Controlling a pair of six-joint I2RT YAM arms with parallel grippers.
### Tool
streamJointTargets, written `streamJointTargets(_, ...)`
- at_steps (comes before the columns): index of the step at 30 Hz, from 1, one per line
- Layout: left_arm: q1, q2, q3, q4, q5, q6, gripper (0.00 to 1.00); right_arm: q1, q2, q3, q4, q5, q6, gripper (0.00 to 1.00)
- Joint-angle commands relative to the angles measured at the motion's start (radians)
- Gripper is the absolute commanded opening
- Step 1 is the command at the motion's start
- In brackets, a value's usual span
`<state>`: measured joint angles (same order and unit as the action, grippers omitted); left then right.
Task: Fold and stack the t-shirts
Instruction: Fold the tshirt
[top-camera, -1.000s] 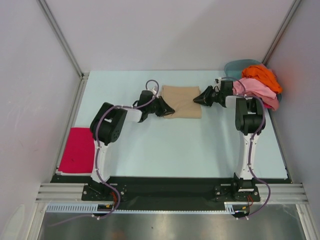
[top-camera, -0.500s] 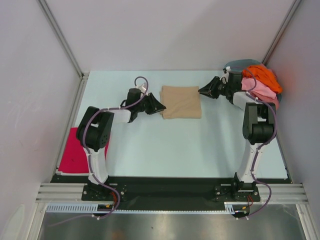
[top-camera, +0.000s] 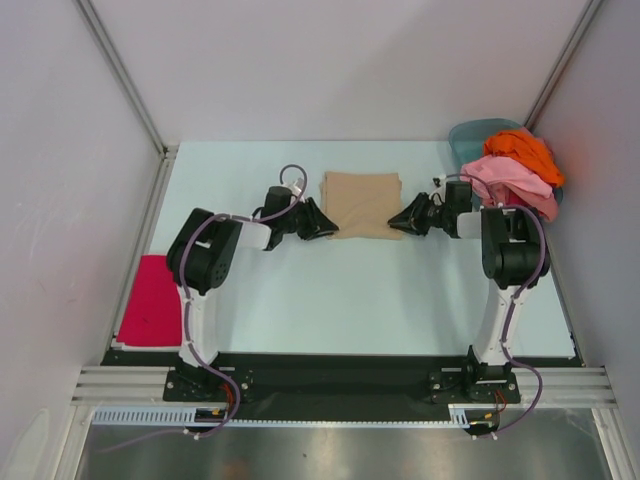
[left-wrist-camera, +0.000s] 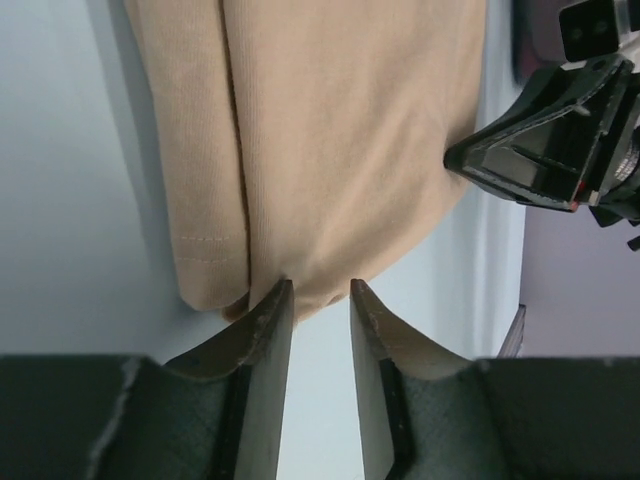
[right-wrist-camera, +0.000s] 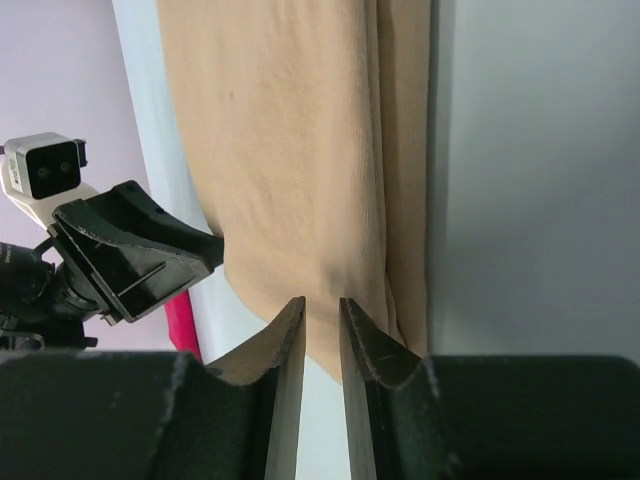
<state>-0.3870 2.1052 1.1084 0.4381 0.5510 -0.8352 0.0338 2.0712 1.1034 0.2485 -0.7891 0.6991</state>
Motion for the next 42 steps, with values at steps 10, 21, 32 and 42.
streamJointTargets(10, 0.065, -0.123, 0.119, 0.042, -0.014, 0.027, 0.49, -0.012, 0.064, 0.322, 0.006, 0.037, 0.029, 0.31)
streamJointTargets(21, 0.115, -0.325, -0.057, 0.071, -0.054, 0.047, 0.49, -0.058, 0.432, 0.714, -0.038, 0.077, 0.077, 0.36)
streamJointTargets(32, 0.119, -0.789, -0.33, -0.151, -0.174, 0.11, 0.59, -0.054, 0.253, 0.803, -0.391, 0.158, -0.14, 0.49)
streamJointTargets(42, 0.135, -1.238, -0.574, -0.377, -0.29, 0.032, 0.91, 0.252, -0.268, 0.448, -0.655, 0.591, -0.481, 0.66)
